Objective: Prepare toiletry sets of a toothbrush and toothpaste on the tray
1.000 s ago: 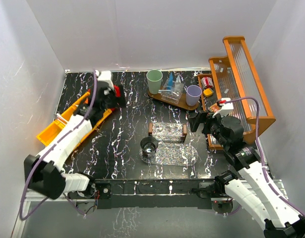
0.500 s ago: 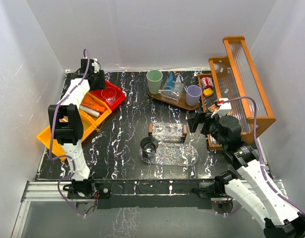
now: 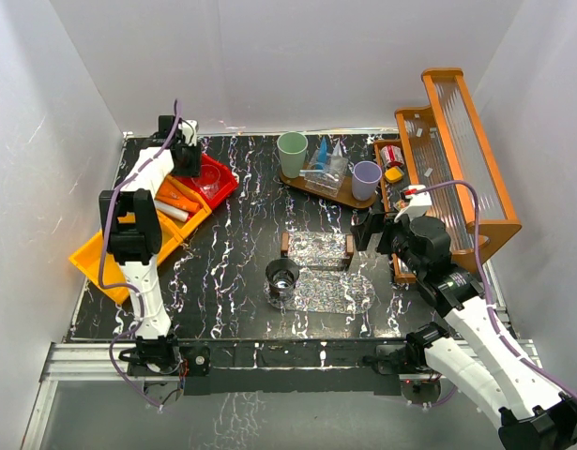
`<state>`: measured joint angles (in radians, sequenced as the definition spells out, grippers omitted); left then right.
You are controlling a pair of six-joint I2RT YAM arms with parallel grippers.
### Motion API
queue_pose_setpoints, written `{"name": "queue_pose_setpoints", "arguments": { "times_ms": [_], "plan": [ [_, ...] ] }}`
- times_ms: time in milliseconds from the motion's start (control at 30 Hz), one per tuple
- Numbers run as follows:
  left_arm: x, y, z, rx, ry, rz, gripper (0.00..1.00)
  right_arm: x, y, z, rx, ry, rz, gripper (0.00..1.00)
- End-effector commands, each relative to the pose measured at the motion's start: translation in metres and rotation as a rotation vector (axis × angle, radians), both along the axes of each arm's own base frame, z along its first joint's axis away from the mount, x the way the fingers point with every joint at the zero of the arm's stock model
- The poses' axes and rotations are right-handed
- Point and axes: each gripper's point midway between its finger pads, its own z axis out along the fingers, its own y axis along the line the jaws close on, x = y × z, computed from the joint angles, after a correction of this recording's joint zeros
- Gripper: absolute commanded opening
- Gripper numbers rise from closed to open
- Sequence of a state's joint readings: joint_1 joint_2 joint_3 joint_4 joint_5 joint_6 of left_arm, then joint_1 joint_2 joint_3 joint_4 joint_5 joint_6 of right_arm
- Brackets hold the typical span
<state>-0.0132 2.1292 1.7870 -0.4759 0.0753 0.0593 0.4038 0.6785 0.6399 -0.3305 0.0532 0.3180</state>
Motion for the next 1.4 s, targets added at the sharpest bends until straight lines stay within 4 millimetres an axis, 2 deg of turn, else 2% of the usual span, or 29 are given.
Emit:
{"name": "queue_pose_setpoints", "arguments": {
  "times_ms": [0, 133, 233, 367, 467, 633, 800, 833, 900, 1000, 1067, 1133, 1233, 1300, 1367],
  "plan": [
    [0.008, -0.003, 0.014, -0.003, -0.025, -0.034, 0.32, 0.007, 0.002, 0.019, 0.026, -0.075, 0.000, 0.98],
    [0.008, -0.005, 0.015, -0.012, -0.009, -0.033, 0.14, 0.006, 0.002, 0.021, 0.032, -0.080, -0.001, 0.98],
    [0.011, -0.004, 0.027, -0.020, -0.021, -0.009, 0.01, 0.005, 0.003, 0.026, 0.044, -0.088, 0.000, 0.98],
    [0.011, 0.004, 0.055, 0.000, -0.054, 0.065, 0.00, 0.004, 0.003, 0.032, 0.055, -0.096, 0.000, 0.98],
    [0.007, 0.007, 0.088, 0.001, -0.115, 0.099, 0.00, 0.003, 0.002, 0.038, 0.064, -0.102, -0.002, 0.98],
    [-0.018, -0.003, 0.145, -0.078, -0.216, 0.104, 0.00, 0.000, 0.002, 0.050, 0.092, -0.123, -0.006, 0.98],
    [-0.064, -0.037, 0.184, -0.287, -0.295, 0.063, 0.00, -0.002, 0.003, 0.060, 0.128, -0.138, -0.005, 0.98],
    [-0.078, -0.044, 0.199, -0.333, -0.332, 0.050, 0.00, -0.003, 0.004, 0.062, 0.137, -0.142, -0.003, 0.98],
    [-0.095, -0.060, 0.209, -0.429, -0.361, 0.026, 0.00, -0.004, 0.004, 0.066, 0.152, -0.153, 0.000, 0.98],
    [-0.128, -0.093, 0.245, -0.599, -0.474, -0.116, 0.00, -0.007, 0.005, 0.076, 0.177, -0.180, 0.005, 0.98],
    [-0.151, -0.115, 0.259, -0.700, -0.494, -0.202, 0.00, -0.010, 0.004, 0.084, 0.197, -0.205, 0.002, 0.98],
    [-0.170, -0.136, 0.266, -0.767, -0.501, -0.267, 0.00, -0.014, 0.001, 0.092, 0.218, -0.233, -0.002, 0.98],
    [-0.199, -0.173, 0.265, -0.779, -0.501, -0.358, 0.00, -0.021, -0.003, 0.108, 0.249, -0.293, -0.011, 0.98],
    [-0.220, -0.203, 0.256, -0.779, -0.479, -0.426, 0.00, -0.026, -0.008, 0.121, 0.262, -0.344, -0.019, 0.99],
    [-0.235, -0.224, 0.246, -0.775, -0.451, -0.453, 0.00, -0.031, -0.015, 0.133, 0.263, -0.390, -0.037, 0.98]
  ]
}}
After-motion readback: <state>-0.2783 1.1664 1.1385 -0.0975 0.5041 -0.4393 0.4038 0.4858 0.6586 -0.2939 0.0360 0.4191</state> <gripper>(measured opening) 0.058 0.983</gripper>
